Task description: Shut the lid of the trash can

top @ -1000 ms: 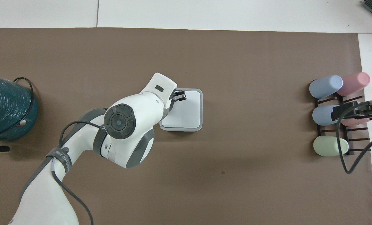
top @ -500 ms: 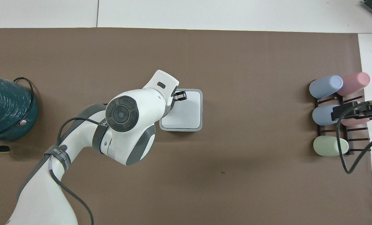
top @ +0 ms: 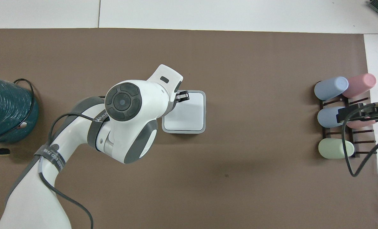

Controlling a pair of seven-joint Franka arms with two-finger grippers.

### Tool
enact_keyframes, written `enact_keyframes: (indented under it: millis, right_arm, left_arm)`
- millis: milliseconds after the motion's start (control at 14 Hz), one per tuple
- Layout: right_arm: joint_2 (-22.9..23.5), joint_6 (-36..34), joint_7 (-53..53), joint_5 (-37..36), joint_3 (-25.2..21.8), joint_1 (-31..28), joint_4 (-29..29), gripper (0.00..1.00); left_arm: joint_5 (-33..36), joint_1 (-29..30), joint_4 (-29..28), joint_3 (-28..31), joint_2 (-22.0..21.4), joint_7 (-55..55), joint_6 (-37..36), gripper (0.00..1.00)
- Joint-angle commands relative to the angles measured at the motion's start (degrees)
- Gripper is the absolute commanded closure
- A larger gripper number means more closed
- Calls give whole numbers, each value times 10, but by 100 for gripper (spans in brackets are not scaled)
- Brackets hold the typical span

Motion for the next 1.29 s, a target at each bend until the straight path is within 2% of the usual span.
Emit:
enact_keyframes:
  millis: [0,286,857,1214]
  right_arm:
    - [-9,2,-12,7,1,-3,-6,0]
    - [-9,2,-12,8,1,-3,-6,0]
    - [-9,2,-12,7,1,-3,-6,0]
    - [-9,2,-12,7,1,-3,-6,0]
  left_arm:
    - [0,25,55,-3,-13,15,-96,100]
    - [-1,79,121,-1,-24,87,-214,100]
    - [-2,219,120,0,-89,337,-333,99]
    - [4,251,114,7,-111,397,-394,94]
